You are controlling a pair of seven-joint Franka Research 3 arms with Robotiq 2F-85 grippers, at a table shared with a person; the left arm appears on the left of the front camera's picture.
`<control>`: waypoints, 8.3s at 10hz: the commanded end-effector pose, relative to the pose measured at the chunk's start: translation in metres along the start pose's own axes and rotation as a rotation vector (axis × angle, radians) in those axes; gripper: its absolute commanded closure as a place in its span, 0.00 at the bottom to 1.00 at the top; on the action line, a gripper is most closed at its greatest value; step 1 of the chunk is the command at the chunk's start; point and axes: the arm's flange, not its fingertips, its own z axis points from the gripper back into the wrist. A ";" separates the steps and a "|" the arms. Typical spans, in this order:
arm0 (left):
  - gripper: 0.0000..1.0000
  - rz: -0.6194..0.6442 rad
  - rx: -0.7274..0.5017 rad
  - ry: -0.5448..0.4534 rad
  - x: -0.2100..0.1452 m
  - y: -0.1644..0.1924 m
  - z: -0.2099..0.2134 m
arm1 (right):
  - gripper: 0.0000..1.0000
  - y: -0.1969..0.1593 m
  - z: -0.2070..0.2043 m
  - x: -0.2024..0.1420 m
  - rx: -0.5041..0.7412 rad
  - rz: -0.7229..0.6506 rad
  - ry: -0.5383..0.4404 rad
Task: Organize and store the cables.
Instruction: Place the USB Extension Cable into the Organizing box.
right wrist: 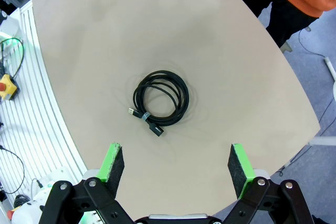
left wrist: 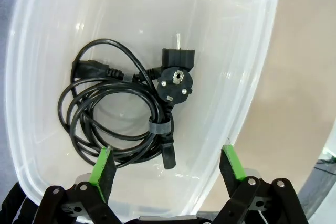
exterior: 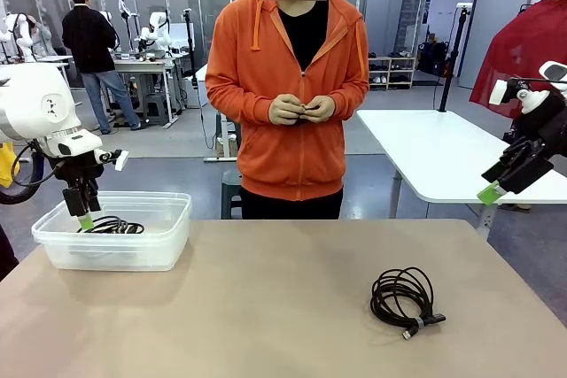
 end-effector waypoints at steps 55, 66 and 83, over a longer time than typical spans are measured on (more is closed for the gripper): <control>0.00 0.343 0.243 -0.390 0.002 -0.215 0.091 | 0.00 0.050 -0.269 -0.032 0.356 0.670 0.457; 0.00 0.343 0.243 -0.390 0.002 -0.215 0.091 | 1.00 0.036 -0.288 -0.033 0.360 0.652 0.482; 0.00 0.343 0.243 -0.390 0.002 -0.215 0.091 | 1.00 0.089 -0.265 0.196 0.196 0.375 0.626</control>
